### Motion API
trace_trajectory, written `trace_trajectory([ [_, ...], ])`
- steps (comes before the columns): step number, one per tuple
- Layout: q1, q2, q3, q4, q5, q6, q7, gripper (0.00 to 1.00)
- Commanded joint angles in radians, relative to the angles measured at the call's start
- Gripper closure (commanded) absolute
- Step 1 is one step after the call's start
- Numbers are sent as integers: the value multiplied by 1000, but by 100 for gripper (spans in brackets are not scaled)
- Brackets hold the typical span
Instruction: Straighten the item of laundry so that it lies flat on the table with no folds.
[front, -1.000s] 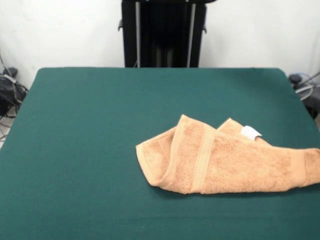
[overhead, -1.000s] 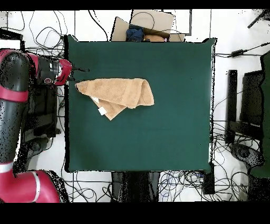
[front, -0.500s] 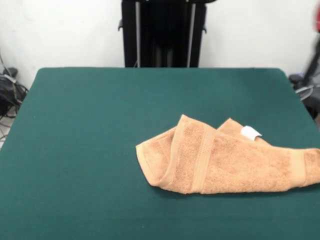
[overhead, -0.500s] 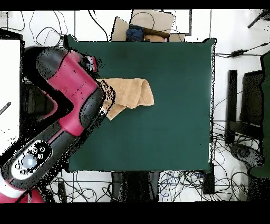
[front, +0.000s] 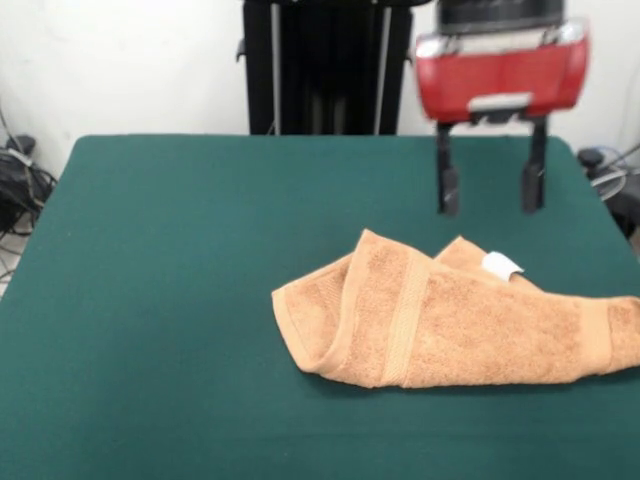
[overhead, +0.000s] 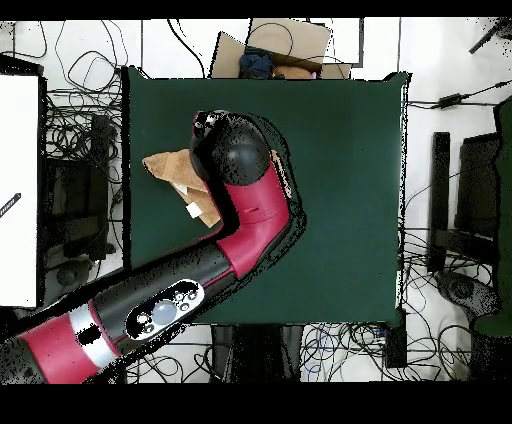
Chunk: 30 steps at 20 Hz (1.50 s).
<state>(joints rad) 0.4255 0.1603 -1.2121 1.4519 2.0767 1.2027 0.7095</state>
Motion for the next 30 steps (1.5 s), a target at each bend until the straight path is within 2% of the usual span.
trace_trajectory([
  [1, 13, 20, 289, -1, 8, -139, -172, 0],
  [5, 15, 12, 324, -5, -3, -201, -214, 0],
  [10, 37, 4, 355, 1, 31, -290, -225, 0],
  [19, 28, -78, 355, 28, -118, -312, -107, 0],
  [23, 14, -101, 373, 37, -146, -315, -77, 0],
  [28, 4, -139, 377, 54, -180, -326, -86, 0],
  [30, 10, -156, 386, 77, -154, -333, -132, 0],
])
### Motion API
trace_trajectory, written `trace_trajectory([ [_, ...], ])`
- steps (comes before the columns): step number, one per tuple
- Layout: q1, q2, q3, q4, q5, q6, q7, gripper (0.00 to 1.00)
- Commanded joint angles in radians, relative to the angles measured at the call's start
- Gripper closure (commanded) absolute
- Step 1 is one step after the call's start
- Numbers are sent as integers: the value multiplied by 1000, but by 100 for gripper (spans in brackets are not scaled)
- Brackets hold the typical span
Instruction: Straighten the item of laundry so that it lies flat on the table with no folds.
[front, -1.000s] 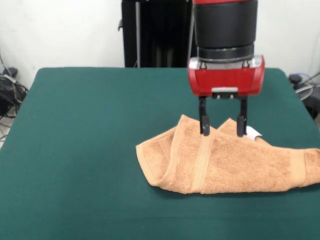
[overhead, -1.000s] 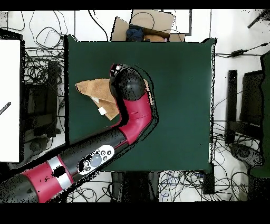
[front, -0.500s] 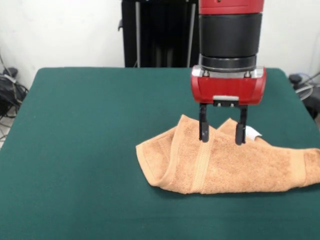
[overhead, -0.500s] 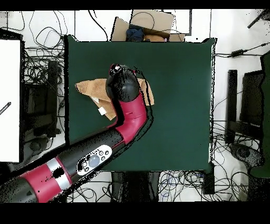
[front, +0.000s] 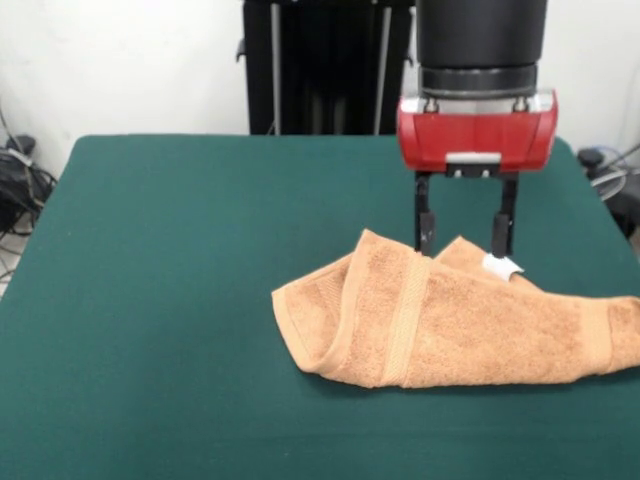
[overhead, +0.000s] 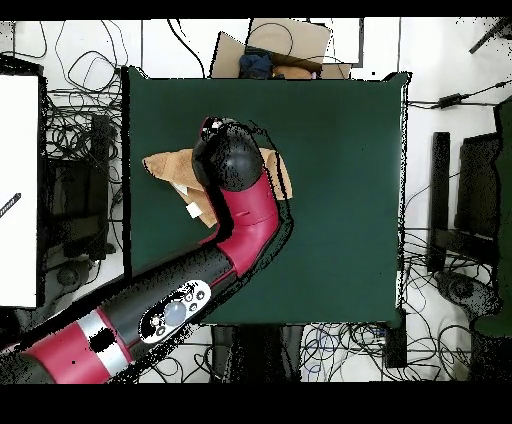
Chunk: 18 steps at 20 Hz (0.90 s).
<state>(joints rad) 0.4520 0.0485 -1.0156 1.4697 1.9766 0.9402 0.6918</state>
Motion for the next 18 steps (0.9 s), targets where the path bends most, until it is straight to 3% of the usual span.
trace_trajectory([
  [1, -16, -53, 192, 68, -45, -71, -132, 0],
  [9, -56, -89, 245, 100, -20, -56, -236, 0],
  [18, -119, -126, 302, 125, -65, -15, -243, 0],
])
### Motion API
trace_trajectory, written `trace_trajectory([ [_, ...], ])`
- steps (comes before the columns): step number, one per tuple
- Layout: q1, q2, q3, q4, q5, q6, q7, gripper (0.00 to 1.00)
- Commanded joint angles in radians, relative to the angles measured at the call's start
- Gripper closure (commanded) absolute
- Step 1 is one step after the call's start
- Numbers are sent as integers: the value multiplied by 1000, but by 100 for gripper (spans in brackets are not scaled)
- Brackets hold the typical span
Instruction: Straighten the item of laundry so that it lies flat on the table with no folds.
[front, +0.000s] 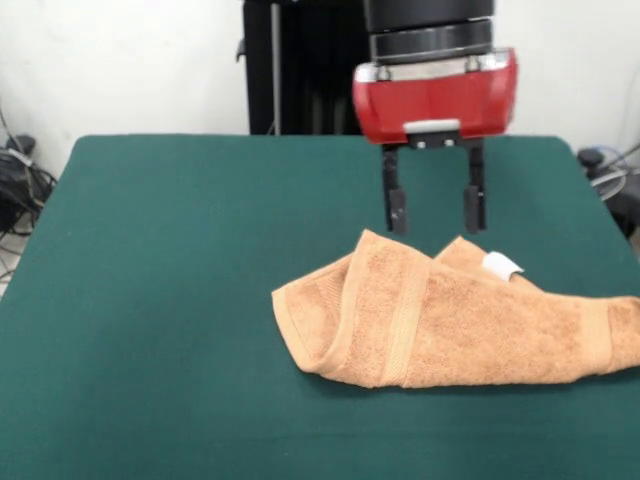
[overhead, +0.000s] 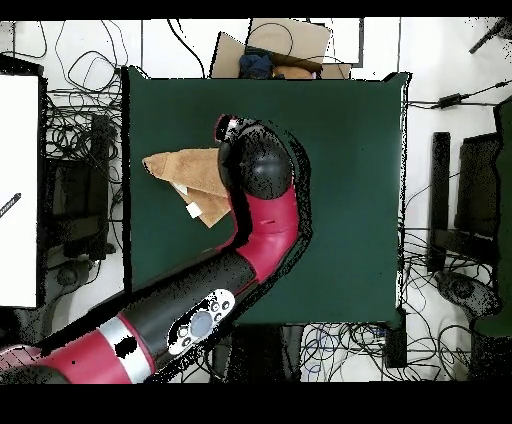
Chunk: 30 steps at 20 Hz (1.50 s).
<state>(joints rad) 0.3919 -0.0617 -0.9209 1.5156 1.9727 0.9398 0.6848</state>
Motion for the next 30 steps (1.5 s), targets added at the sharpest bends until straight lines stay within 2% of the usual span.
trace_trajectory([
  [1, -69, -20, 217, 79, -68, -9, -236, 0],
  [13, -97, -17, 303, 90, -10, -29, -290, 0],
  [23, -74, -4, 363, 92, 59, -46, -288, 0],
  [30, -60, -7, 377, 98, 75, -48, -269, 0],
])
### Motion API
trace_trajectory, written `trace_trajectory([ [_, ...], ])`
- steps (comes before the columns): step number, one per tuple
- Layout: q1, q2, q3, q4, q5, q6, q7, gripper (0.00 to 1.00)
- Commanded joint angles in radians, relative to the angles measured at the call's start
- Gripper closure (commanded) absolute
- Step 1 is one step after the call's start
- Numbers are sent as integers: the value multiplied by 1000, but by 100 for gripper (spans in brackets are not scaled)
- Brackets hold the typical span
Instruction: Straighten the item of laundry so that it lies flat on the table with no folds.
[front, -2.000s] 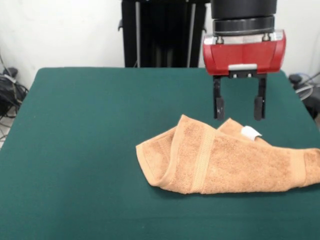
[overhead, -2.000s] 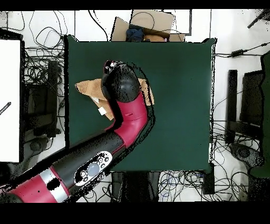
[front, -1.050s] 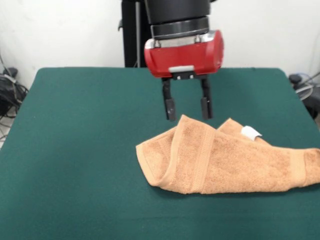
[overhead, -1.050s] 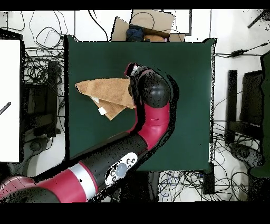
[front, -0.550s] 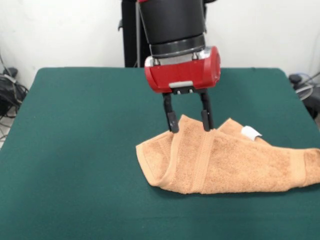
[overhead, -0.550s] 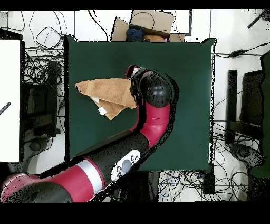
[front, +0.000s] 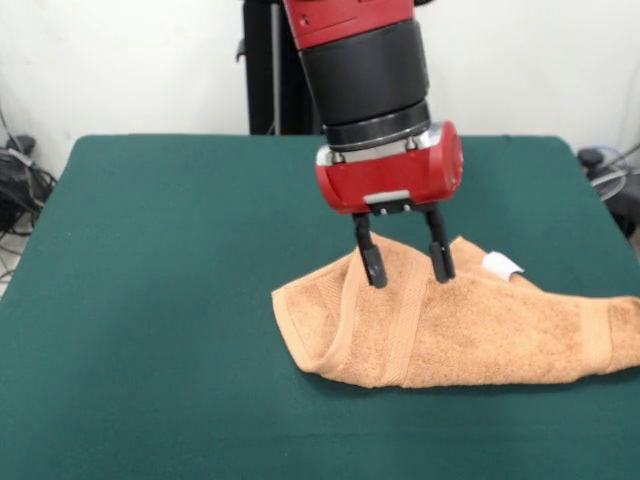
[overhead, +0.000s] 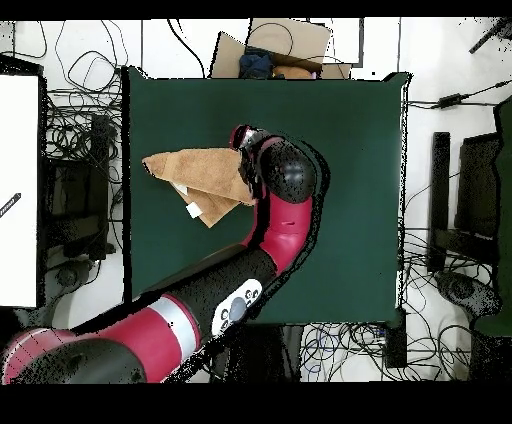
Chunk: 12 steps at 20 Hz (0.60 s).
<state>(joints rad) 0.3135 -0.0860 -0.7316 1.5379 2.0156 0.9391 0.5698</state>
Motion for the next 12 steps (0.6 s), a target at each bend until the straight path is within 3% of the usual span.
trace_trajectory([
  [1, 19, 17, 187, 75, 31, -48, -150, 0],
  [8, 17, 12, 191, 69, 27, -48, -128, 0],
  [12, 36, 24, 195, 69, 71, -63, -142, 0],
])
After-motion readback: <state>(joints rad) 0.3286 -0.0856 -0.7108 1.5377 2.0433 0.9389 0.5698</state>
